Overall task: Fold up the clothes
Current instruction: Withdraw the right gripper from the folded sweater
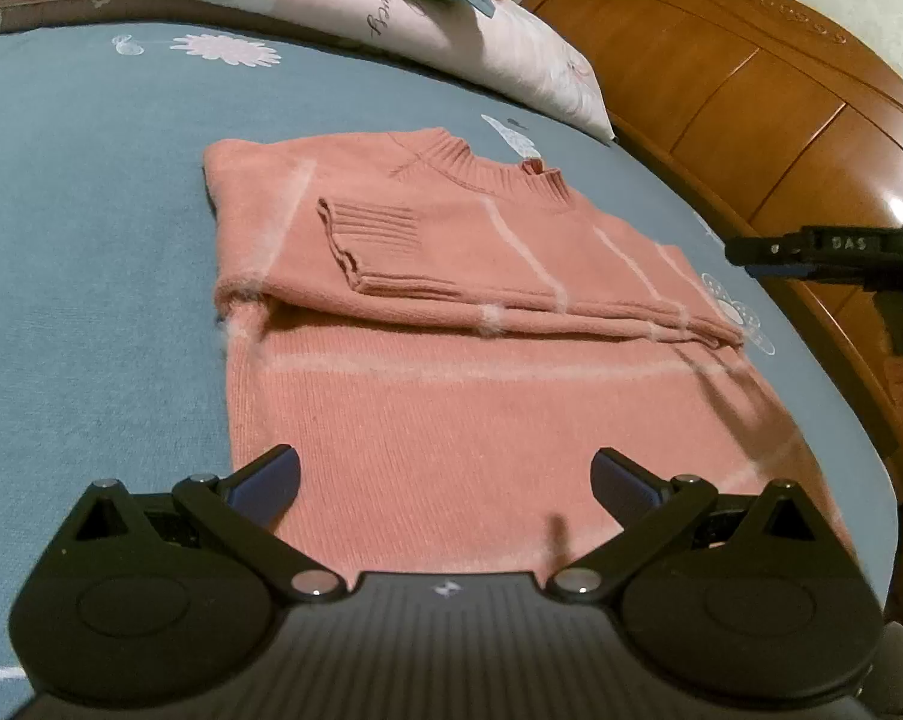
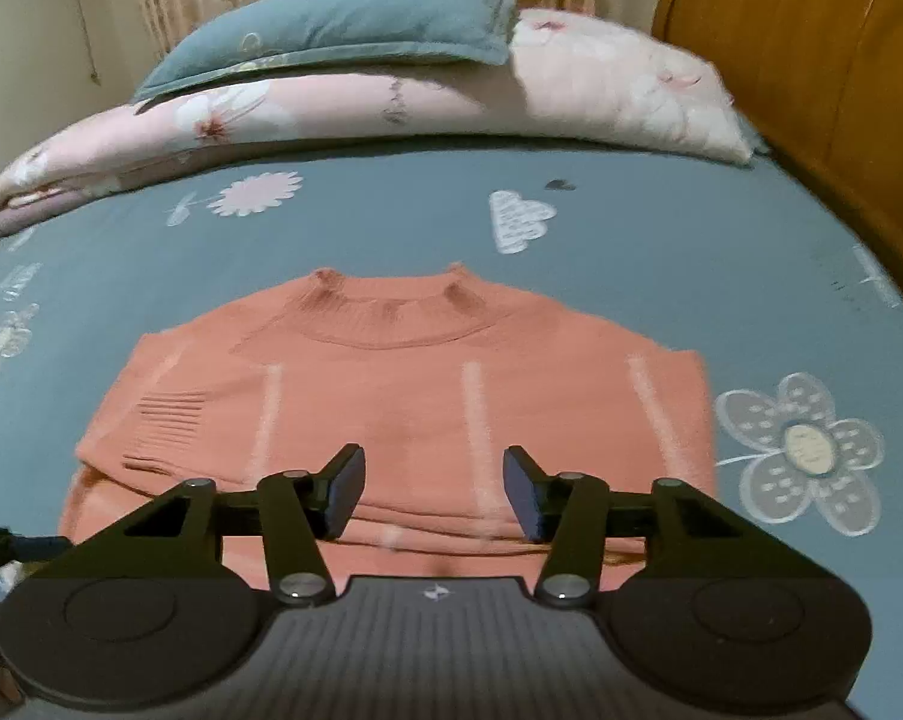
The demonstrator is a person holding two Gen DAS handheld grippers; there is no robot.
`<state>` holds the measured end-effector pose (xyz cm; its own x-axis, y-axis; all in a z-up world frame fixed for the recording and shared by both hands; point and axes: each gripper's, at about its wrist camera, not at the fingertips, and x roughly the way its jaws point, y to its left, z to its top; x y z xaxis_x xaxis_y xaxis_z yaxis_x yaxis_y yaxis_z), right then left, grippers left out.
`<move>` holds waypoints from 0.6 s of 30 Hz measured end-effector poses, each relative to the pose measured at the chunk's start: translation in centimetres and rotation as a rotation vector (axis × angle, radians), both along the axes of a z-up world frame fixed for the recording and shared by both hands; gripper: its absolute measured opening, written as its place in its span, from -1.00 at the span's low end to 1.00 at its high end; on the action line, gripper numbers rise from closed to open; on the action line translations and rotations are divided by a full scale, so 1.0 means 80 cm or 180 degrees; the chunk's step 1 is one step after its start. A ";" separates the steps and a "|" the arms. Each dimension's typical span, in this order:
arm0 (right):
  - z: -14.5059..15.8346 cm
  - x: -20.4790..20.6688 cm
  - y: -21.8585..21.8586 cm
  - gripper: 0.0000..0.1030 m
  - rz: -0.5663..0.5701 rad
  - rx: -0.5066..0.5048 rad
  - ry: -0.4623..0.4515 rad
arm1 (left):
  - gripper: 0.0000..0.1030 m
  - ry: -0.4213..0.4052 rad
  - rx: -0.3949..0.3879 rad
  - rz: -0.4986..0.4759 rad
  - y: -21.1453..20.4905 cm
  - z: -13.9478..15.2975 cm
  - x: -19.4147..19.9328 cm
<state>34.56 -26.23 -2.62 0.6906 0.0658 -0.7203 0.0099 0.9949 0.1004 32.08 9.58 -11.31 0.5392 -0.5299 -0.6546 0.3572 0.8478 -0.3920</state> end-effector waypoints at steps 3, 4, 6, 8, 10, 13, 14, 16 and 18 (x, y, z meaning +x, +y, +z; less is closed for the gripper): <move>-0.017 0.010 -0.011 0.11 -0.0109 -0.0016 0.0063 | 0.99 -0.0002 -0.0018 -0.0003 0.001 0.000 -0.001; -0.026 0.016 -0.014 0.11 -0.0156 -0.0020 0.0094 | 0.99 0.0001 -0.0026 -0.0003 0.002 0.000 -0.001; -0.049 0.030 -0.020 0.11 -0.0255 0.0024 0.0196 | 0.99 0.0003 -0.0043 -0.0006 0.003 -0.001 0.000; -0.073 0.041 -0.024 0.12 -0.0363 0.0064 0.0315 | 0.99 0.0005 -0.0061 -0.0007 0.005 -0.001 0.000; -0.080 0.042 -0.028 0.19 -0.0425 0.0176 0.0299 | 0.99 0.0001 -0.0065 -0.0013 0.004 -0.002 0.000; -0.063 0.031 -0.030 0.19 -0.0427 0.0288 0.0336 | 0.99 0.0002 -0.0063 -0.0009 0.004 -0.002 0.000; -0.056 0.026 -0.030 0.19 -0.0408 0.0304 0.0347 | 0.99 0.0001 -0.0059 -0.0008 0.003 -0.002 -0.001; -0.040 0.012 -0.029 0.19 -0.0353 0.0275 0.0326 | 0.99 -0.0001 -0.0048 -0.0007 0.003 -0.001 -0.001; -0.022 -0.010 -0.027 0.23 -0.0294 0.0220 0.0276 | 0.99 -0.0003 -0.0048 -0.0006 0.003 -0.002 -0.001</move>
